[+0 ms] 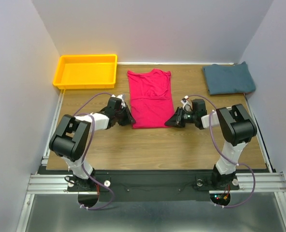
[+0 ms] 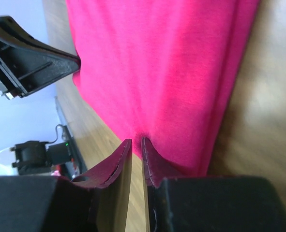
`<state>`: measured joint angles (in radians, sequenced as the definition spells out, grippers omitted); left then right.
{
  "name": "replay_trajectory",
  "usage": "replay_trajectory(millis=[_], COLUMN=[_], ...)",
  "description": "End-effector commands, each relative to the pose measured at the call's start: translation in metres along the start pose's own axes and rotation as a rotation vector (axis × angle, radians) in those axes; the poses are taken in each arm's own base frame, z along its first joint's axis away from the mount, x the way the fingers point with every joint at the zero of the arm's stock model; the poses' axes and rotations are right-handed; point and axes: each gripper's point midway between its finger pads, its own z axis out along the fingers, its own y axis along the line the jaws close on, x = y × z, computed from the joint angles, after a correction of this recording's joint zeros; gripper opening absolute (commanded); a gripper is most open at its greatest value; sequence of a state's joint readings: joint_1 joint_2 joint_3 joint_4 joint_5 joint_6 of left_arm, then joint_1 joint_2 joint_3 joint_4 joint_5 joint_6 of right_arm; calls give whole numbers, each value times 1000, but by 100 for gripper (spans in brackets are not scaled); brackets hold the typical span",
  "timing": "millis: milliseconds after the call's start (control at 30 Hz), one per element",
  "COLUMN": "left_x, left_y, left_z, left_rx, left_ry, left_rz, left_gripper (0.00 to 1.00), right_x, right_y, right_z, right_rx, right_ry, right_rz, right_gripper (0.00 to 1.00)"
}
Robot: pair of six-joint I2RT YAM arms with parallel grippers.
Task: Fold and stack the t-shirts
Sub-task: Fold the tshirt
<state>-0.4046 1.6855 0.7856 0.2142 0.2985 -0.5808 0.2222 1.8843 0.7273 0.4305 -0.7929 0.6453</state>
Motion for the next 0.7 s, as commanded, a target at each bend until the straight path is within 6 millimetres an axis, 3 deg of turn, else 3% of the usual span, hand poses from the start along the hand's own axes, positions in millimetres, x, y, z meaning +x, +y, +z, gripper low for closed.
replay_trajectory(millis=[0, 100, 200, 333, 367, 400, 433, 500, 567, 600, 667], left_x=[68, 78, 74, 24, 3, -6, -24, -39, -55, -60, -69], left_y=[39, 32, 22, -14, -29, -31, -44, -54, -61, -61, -57], left_z=[-26, -44, -56, -74, -78, -77, -79, -73, -59, -53, -32], left_rx=[-127, -86, -46, 35, 58, 50, 69, 85, 86, 83, 55], left_ry=[191, 190, 156, -1, -49, -69, -105, -122, -127, -126, -118], left_rz=[-88, -98, -84, -8, 8, 16, 36, 52, 62, 67, 78], left_gripper=[25, 25, 28, 40, 42, 42, 42, 43, 43, 43, 43], right_x=[38, 52, 43, 13, -7, -14, -35, -53, -66, -83, -93], right_y=[-24, -14, 9, 42, 57, 61, 74, 80, 70, 77, 63], right_z=[-15, -31, -43, -48, -48, -46, -44, -39, -27, -23, -8], right_rx=[86, 106, 71, 24, -3, -7, -27, -37, -18, -31, -15], right_ry=[69, 88, 61, 14, -17, -24, -53, -69, -67, -87, -73], right_rz=[96, 110, 52, -10, -45, -53, -95, -132, -138, -168, -166], right_gripper=[20, 20, 21, 22, 22, 22, 22, 23, 23, 23, 22])
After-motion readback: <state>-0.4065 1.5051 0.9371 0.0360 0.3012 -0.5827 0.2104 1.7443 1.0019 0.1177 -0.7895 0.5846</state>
